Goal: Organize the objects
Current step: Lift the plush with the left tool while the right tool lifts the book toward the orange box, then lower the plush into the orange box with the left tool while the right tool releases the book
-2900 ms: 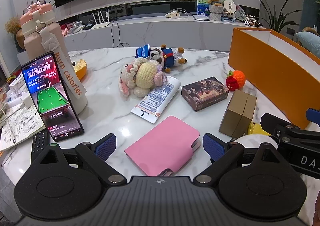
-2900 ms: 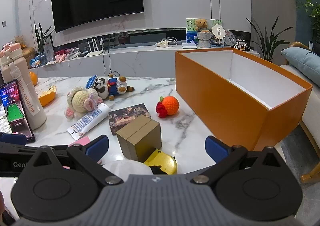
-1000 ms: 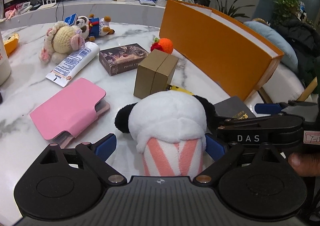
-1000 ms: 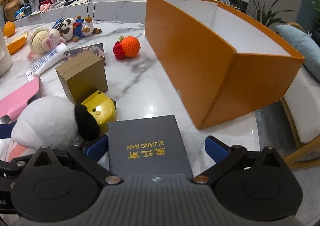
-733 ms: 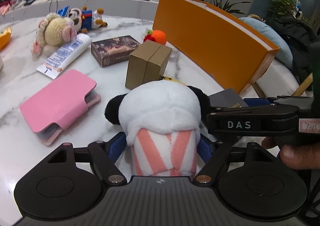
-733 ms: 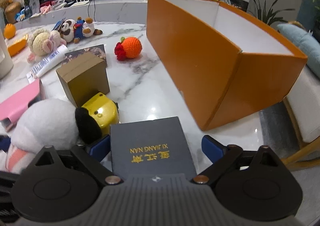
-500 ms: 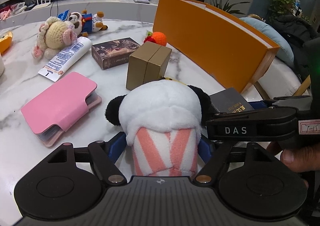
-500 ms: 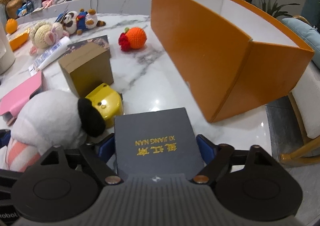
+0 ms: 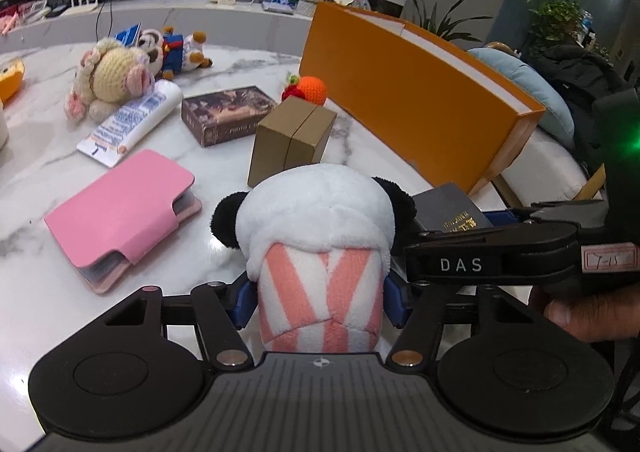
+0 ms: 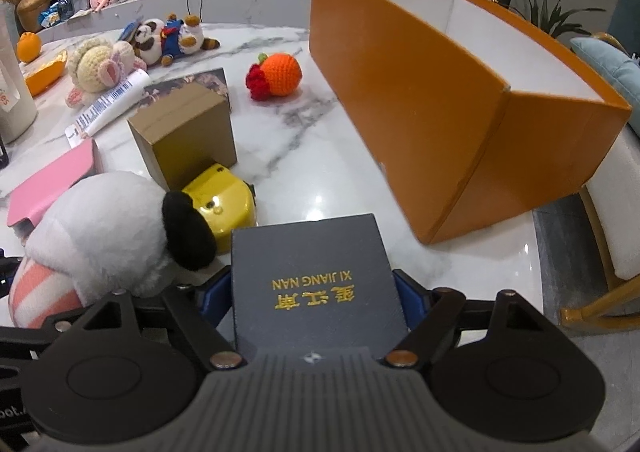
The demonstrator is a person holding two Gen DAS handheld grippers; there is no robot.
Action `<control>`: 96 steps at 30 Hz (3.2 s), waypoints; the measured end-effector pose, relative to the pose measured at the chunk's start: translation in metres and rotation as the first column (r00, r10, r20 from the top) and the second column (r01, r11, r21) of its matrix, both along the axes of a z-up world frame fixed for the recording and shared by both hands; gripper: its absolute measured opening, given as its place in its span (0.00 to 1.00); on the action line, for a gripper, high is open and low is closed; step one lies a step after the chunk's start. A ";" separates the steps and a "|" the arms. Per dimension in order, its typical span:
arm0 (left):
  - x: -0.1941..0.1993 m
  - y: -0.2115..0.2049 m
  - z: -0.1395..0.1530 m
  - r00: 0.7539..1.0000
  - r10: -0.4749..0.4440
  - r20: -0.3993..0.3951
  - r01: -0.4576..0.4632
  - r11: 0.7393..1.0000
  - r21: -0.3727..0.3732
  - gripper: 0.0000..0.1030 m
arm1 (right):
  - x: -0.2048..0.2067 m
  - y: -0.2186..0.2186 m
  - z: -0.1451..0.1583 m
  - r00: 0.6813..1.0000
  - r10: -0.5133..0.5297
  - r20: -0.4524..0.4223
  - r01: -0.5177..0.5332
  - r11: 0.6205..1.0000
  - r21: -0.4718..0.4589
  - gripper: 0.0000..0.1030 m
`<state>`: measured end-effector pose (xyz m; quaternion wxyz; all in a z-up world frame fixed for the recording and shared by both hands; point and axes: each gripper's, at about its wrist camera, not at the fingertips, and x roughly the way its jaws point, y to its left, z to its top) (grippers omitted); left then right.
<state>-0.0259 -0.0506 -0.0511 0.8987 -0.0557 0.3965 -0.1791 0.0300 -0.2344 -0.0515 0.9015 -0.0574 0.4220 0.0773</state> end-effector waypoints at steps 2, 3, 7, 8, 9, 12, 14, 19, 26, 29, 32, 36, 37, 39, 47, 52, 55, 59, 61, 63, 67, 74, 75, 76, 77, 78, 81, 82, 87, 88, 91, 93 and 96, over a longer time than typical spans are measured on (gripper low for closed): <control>-0.003 0.001 0.003 1.000 -0.003 0.014 0.003 1.000 0.008 0.69 | -0.001 0.000 0.003 1.000 0.003 0.011 -0.003 1.000 0.001 0.79; -0.004 0.001 0.004 1.000 -0.003 0.022 0.002 1.000 0.011 0.69 | -0.002 0.000 0.005 1.000 0.002 0.015 -0.002 1.000 0.003 0.79; -0.008 0.003 0.013 0.999 -0.003 0.051 0.002 1.000 0.011 0.68 | -0.005 -0.003 0.013 0.999 0.001 0.040 -0.002 1.000 0.027 0.79; -0.009 0.004 0.015 0.998 -0.003 0.055 0.003 1.000 0.009 0.68 | -0.007 -0.003 0.017 0.999 0.001 0.053 -0.003 0.999 0.038 0.79; -0.011 0.005 0.018 0.998 -0.004 0.062 0.003 1.000 0.006 0.68 | -0.009 -0.004 0.023 0.998 0.003 0.069 -0.007 0.999 0.050 0.79; -0.016 0.009 0.024 0.997 -0.002 0.077 0.002 1.000 0.001 0.69 | -0.017 -0.005 0.037 0.994 0.020 0.112 -0.027 0.998 0.061 0.79; -0.018 0.013 0.026 0.997 0.001 0.073 -0.001 1.000 -0.004 0.69 | -0.021 -0.006 0.044 0.991 0.027 0.130 -0.035 0.998 0.059 0.79; -0.028 0.021 0.031 0.998 0.009 0.066 -0.009 1.000 -0.003 0.69 | -0.031 -0.014 0.054 0.989 0.030 0.143 -0.042 0.996 0.075 0.79; -0.032 0.022 0.055 0.994 0.005 0.106 -0.005 1.000 0.002 0.69 | -0.037 -0.028 0.096 0.970 0.024 0.243 -0.057 0.990 0.132 0.79; -0.022 0.019 0.071 0.992 0.006 0.129 -0.005 1.000 -0.003 0.69 | -0.027 -0.042 0.123 0.953 -0.012 0.304 -0.040 0.986 0.163 0.79; -0.008 0.012 0.089 0.986 -0.006 0.165 0.006 1.000 0.000 0.69 | -0.005 -0.058 0.148 0.938 -0.047 0.344 -0.019 0.982 0.187 0.79; 0.017 -0.008 0.112 0.972 -0.058 0.227 0.051 0.998 0.037 0.69 | 0.030 -0.076 0.177 0.916 -0.073 0.393 0.004 0.985 0.174 0.79; 0.025 -0.015 0.117 0.969 -0.072 0.238 0.062 0.997 0.048 0.69 | 0.041 -0.081 0.184 0.912 -0.083 0.402 0.014 0.985 0.172 0.79; 0.042 -0.032 0.126 0.962 -0.099 0.254 0.085 0.994 0.067 0.69 | 0.060 -0.091 0.191 0.905 -0.110 0.411 0.038 0.983 0.179 0.79; 0.100 -0.106 0.127 0.948 -0.182 0.260 0.153 0.980 0.129 0.69 | 0.114 -0.136 0.170 0.918 -0.205 0.340 0.144 0.970 0.198 0.79; 0.123 -0.156 0.113 0.936 -0.250 0.246 0.206 0.960 0.189 0.69 | 0.132 -0.161 0.140 0.932 -0.254 0.257 0.211 0.960 0.184 0.79; 0.136 -0.180 0.105 0.936 -0.267 0.229 0.216 0.950 0.226 0.69 | 0.139 -0.170 0.133 0.933 -0.264 0.247 0.223 0.958 0.182 0.79; 0.150 -0.194 0.097 0.956 -0.234 0.177 0.194 0.957 0.217 0.69 | 0.139 -0.180 0.132 0.925 -0.282 0.255 0.241 0.953 0.182 0.79; 0.151 -0.201 0.091 0.959 -0.229 0.166 0.187 0.954 0.233 0.69 | 0.140 -0.181 0.131 0.925 -0.283 0.255 0.244 0.954 0.176 0.79; 0.149 -0.210 0.085 0.957 -0.239 0.166 0.187 0.942 0.278 0.69 | 0.142 -0.181 0.127 0.928 -0.277 0.248 0.242 0.957 0.163 0.79; 0.148 -0.223 0.070 0.957 -0.256 0.137 0.199 0.922 0.331 0.69 | 0.148 -0.176 0.117 0.945 -0.242 0.219 0.215 0.966 0.142 0.79; 0.151 -0.228 0.051 0.966 -0.257 0.022 0.236 0.916 0.324 0.69 | 0.164 -0.164 0.096 0.975 -0.181 0.127 0.173 0.983 0.067 0.79; 0.152 -0.228 0.049 0.967 -0.255 0.010 0.238 0.916 0.321 0.69 | 0.167 -0.165 0.094 0.977 -0.181 0.111 0.174 0.982 0.066 0.79; 0.151 -0.227 0.048 0.966 -0.258 0.017 0.238 0.915 0.324 0.69 | 0.168 -0.165 0.092 0.979 -0.178 0.097 0.173 0.983 0.063 0.79; 0.151 -0.227 0.049 0.967 -0.256 0.014 0.238 0.915 0.325 0.69 | 0.167 -0.164 0.089 0.980 -0.176 0.087 0.172 0.984 0.055 0.79; 0.152 -0.227 0.049 0.967 -0.254 0.006 0.238 0.915 0.327 0.69 | 0.168 -0.164 0.087 0.982 -0.173 0.071 0.170 0.984 0.045 0.79; 0.155 -0.228 0.050 0.966 -0.257 -0.023 0.250 0.909 0.332 0.69 | 0.172 -0.167 0.081 0.983 -0.180 0.033 0.178 0.983 0.053 0.79; 0.155 -0.228 0.050 0.966 -0.258 -0.033 0.253 0.908 0.334 0.69 | 0.173 -0.168 0.080 0.983 -0.181 0.023 0.179 0.982 0.059 0.79; 0.156 -0.226 0.048 0.965 -0.260 -0.047 0.260 0.907 0.331 0.71 | 0.177 -0.169 0.077 0.983 -0.182 0.007 0.182 0.981 0.062 0.79; 0.156 -0.225 0.048 0.964 -0.261 -0.047 0.262 0.907 0.330 0.71 | 0.176 -0.168 0.077 0.983 -0.183 0.006 0.182 0.982 0.057 0.79; 0.158 -0.222 0.046 0.963 -0.265 -0.052 0.268 0.908 0.322 0.73 | 0.176 -0.165 0.078 0.983 -0.182 0.005 0.182 0.982 0.044 0.80; 0.159 -0.222 0.045 0.961 -0.270 -0.057 0.273 0.906 0.323 0.73 | 0.176 -0.165 0.078 0.983 -0.182 0.000 0.182 0.983 0.038 0.80; 0.160 -0.220 0.046 0.962 -0.267 -0.050 0.269 0.910 0.315 0.86 | 0.175 -0.167 0.077 0.980 -0.196 -0.011 0.197 0.980 0.040 0.80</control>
